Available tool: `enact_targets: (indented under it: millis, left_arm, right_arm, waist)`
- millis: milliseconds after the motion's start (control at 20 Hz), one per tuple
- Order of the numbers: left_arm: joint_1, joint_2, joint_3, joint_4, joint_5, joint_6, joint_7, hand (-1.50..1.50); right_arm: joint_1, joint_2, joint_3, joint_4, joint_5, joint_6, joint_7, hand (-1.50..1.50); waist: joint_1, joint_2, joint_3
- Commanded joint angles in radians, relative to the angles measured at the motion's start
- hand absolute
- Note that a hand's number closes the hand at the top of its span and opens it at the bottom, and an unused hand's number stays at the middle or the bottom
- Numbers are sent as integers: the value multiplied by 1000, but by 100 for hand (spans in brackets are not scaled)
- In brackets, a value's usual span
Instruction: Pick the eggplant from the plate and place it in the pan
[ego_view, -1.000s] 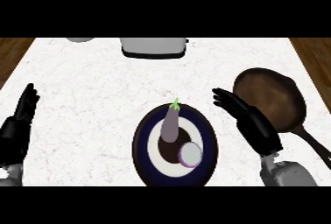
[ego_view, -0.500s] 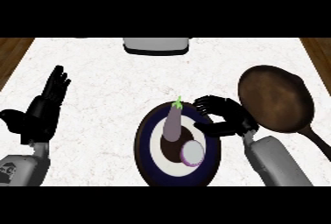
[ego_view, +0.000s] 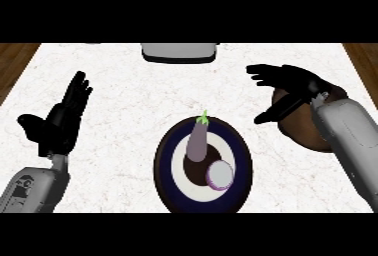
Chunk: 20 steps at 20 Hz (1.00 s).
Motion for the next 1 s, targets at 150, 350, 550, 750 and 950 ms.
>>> enact_targets:
  millis: [150, 350, 550, 750, 950]
  left_arm:
    - [-4, -5, -7, -23, 1, -20, 17, 0]
    - [2, -33, -14, 4, -20, -18, -35, 0]
    - [-25, -34, -17, -26, -30, 1, 42, 0]
    - [-50, 24, 52, -5, 11, -57, 44, 0]
    - [-46, -50, 0, -7, -42, 2, 36, 0]
  right_arm:
    - [-306, -28, 18, 255, 6, 266, 118, -150]
    - [-442, 39, 14, 427, 84, 261, 50, -150]
    - [-501, 126, 48, 515, 177, 204, -20, -150]
    - [-576, 148, -12, 643, 143, 275, -43, -150]
    - [-593, 229, -35, 710, 134, 284, -57, -150]
  waist:
    - [34, 4, 0]
    - [35, 9, 0]
    - [34, 8, 0]
    - [34, 10, 0]
    - [24, 8, 0]
